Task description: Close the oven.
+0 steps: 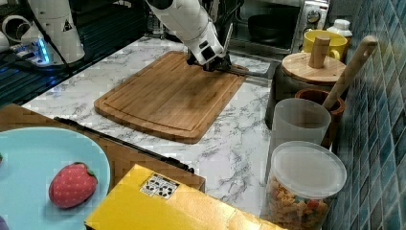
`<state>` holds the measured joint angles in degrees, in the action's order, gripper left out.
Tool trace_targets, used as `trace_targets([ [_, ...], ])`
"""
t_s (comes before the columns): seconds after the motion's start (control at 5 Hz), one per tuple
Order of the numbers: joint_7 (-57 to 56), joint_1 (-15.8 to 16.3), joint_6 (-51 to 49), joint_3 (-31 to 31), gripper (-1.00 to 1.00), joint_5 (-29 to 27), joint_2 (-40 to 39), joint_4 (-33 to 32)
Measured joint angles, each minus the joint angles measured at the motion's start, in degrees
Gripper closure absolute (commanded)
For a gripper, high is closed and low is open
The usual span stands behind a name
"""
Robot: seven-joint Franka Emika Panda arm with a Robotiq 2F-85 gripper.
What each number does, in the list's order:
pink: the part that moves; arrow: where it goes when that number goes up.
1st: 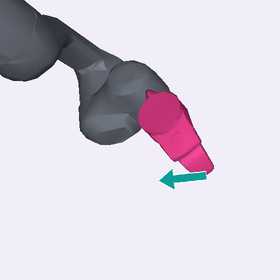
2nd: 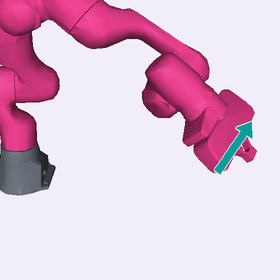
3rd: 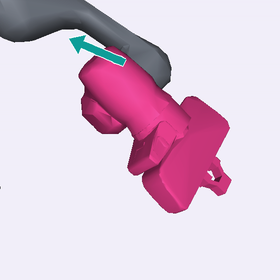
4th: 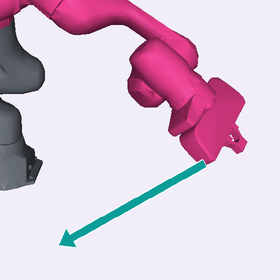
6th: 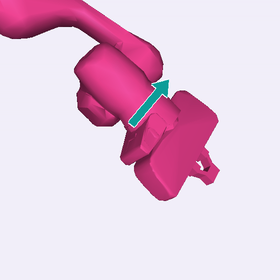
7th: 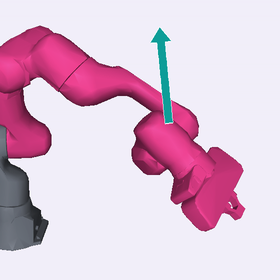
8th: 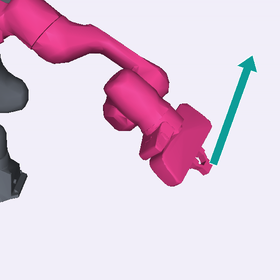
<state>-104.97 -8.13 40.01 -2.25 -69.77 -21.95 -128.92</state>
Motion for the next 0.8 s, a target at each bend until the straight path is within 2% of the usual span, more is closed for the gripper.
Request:
trace_targets([
  [0.2,1.90,-0.44,-5.20,-0.64,1.00,3.19,-0.07,0.67],
  [0.8,2.52,0.09,-6.27,-0.30,1.00,3.92,-1.20,1.90],
])
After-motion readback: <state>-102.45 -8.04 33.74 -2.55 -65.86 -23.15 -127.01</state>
